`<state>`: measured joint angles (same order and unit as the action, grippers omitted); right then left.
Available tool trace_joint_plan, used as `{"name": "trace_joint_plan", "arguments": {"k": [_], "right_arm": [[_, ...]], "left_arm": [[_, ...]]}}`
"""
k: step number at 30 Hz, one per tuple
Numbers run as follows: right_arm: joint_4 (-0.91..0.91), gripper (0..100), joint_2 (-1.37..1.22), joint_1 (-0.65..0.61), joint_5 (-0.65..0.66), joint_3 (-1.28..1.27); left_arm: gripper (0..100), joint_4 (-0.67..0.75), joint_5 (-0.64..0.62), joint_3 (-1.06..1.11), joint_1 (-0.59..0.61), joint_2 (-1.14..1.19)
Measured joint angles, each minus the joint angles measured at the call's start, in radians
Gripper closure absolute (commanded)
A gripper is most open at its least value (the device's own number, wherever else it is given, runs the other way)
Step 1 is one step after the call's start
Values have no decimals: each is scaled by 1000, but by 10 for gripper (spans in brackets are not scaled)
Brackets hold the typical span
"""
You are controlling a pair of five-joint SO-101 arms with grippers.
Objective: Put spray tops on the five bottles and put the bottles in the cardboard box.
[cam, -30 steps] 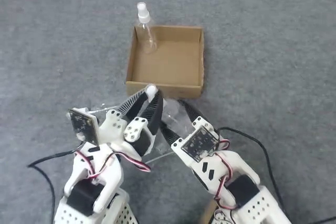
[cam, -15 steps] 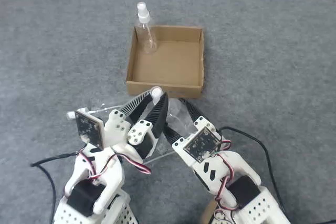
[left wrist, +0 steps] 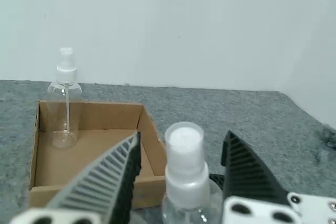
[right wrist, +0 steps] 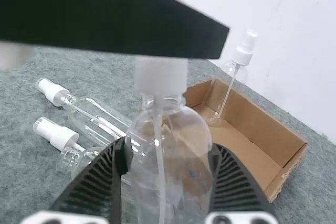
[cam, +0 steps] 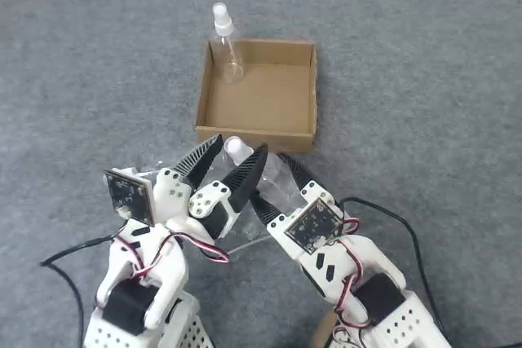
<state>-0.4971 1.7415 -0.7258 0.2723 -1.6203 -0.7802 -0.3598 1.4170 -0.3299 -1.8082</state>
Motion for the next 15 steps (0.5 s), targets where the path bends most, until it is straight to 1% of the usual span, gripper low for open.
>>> {"name": "trace_joint_plan", "arguments": {"k": [2,8,15], "right_arm": [[0,944,0,0,0,0],[0,944,2,0,0,-5],[0,944,12,2,0,-15]], "left_arm": [[764,-6,0,0,3,0],[764,-121,0,-98,8,0],[764,-123,-2,-118,8,0]]}}
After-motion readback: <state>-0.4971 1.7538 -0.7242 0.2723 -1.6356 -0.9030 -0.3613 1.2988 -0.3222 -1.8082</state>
